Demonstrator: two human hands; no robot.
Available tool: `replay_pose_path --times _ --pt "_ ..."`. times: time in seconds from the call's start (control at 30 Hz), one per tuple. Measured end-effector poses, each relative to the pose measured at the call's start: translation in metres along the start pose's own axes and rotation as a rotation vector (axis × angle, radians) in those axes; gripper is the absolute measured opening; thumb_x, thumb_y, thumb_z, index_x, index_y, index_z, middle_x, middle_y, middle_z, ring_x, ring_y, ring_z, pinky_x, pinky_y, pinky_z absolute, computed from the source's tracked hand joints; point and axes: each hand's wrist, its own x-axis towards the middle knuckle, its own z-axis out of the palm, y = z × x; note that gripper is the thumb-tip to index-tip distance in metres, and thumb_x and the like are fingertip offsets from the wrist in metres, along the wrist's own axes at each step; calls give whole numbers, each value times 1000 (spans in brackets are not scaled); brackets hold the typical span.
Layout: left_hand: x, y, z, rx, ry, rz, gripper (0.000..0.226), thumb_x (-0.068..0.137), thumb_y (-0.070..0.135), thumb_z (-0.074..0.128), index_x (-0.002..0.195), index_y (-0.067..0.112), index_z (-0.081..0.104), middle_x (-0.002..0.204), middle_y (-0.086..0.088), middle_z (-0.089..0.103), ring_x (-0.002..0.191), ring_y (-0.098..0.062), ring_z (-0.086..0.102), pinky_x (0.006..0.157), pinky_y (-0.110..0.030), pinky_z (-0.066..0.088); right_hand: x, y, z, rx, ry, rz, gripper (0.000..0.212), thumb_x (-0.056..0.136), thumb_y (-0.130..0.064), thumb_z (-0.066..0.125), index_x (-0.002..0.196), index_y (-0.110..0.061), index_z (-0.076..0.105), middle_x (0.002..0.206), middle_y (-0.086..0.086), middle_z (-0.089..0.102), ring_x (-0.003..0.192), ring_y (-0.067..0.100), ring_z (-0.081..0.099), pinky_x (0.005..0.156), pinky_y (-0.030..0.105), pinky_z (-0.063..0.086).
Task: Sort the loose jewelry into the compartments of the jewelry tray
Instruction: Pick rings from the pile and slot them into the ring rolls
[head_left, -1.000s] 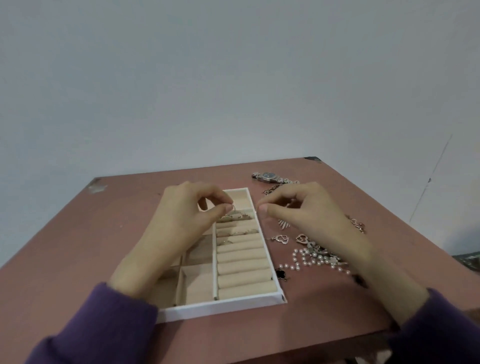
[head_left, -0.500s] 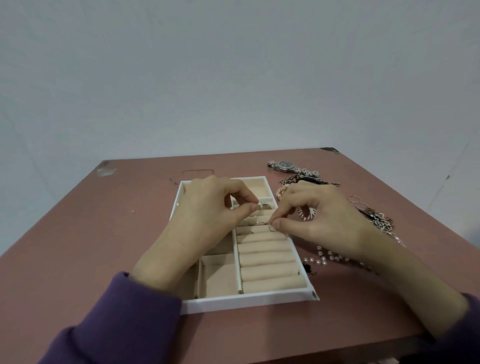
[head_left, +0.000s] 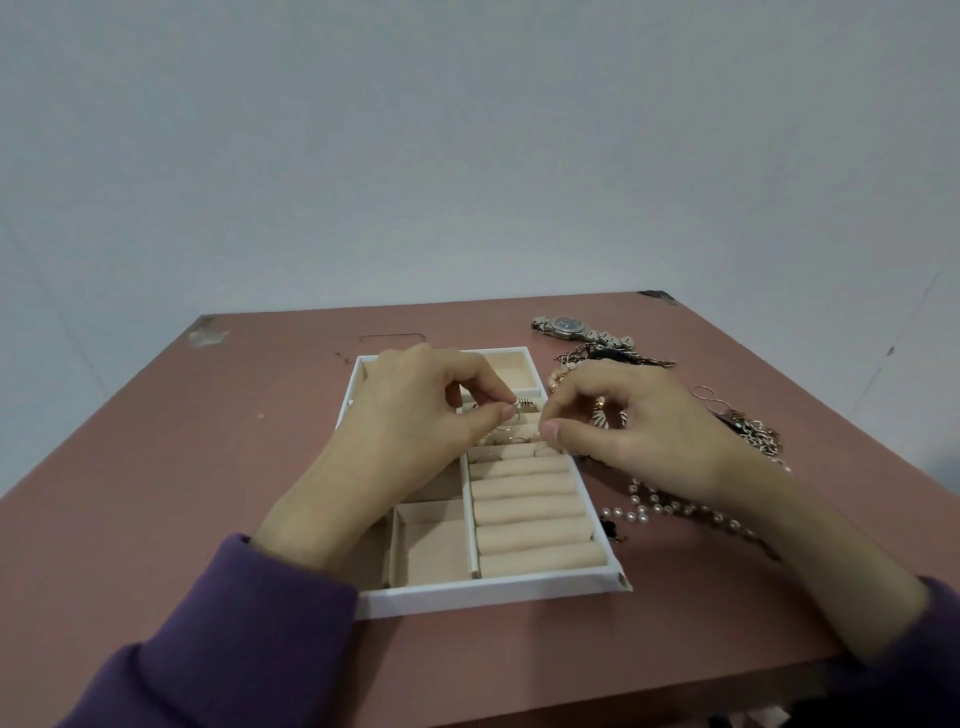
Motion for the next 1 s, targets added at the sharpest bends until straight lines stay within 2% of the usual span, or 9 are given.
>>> replay_pose_path --times 0.13,0.27,0.4,0.47,0.57,0.63,0.9,1.0 --pt "-1 1 0 8 -14 4 6 72 32 73 69 35 70 64 38 55 68 2 49 57 -9 31 1 1 0 14 -1 26 11 78 -18 70 79 -26 63 76 0 64 65 4 51 61 11 38" --pt "-1 1 1 -8 -17 5 4 72 31 73 70 33 71 63 37 55 65 3 49 57 -9 32 1 2 1 21 -20 19 17 77 -16 72 84 -26 61 77 3 63 70 12 53 61 11 38" --pt "-1 1 0 -14 -40 11 3 72 30 73 71 32 72 63 37 55 64 8 49 56 -7 32 1 3 2 19 -19 10 17 77 -16 72 84 -27 61 77 3 63 68 11 53 60 11 38" --pt "-2 2 1 -33 -50 16 2 72 28 73 71 30 73 62 37 55 67 9 50 58 -5 32 1 4 2 54 1 16 15 79 -17 70 86 -25 61 75 2 61 64 6 50 60 10 38" --pt "-2 1 2 -57 -76 35 4 71 27 75 70 30 72 58 25 60 71 6 50 59 -5 32 2 3 1 71 66 19 11 81 -16 67 88 -21 61 71 -4 58 61 0 47 59 9 38" --pt "-2 1 3 -58 -103 58 5 72 24 76 70 28 73 62 19 62 71 2 48 60 -6 32 2 3 1 64 90 16 10 81 -16 67 88 -20 62 69 -6 57 61 0 47 59 9 38" --pt "-1 0 6 -45 -144 120 4 69 22 79 70 23 75 68 10 67 75 -2 50 61 -6 34 3 4 1 49 98 -6 11 81 -13 66 86 -21 62 67 -9 55 59 0 48 58 8 37" --pt "-2 -1 7 0 -151 125 2 70 24 76 72 26 75 70 10 69 71 -5 52 64 -13 37 2 4 0 48 97 -9 11 81 -13 66 86 -22 62 67 -9 55 59 0 48 58 8 37"
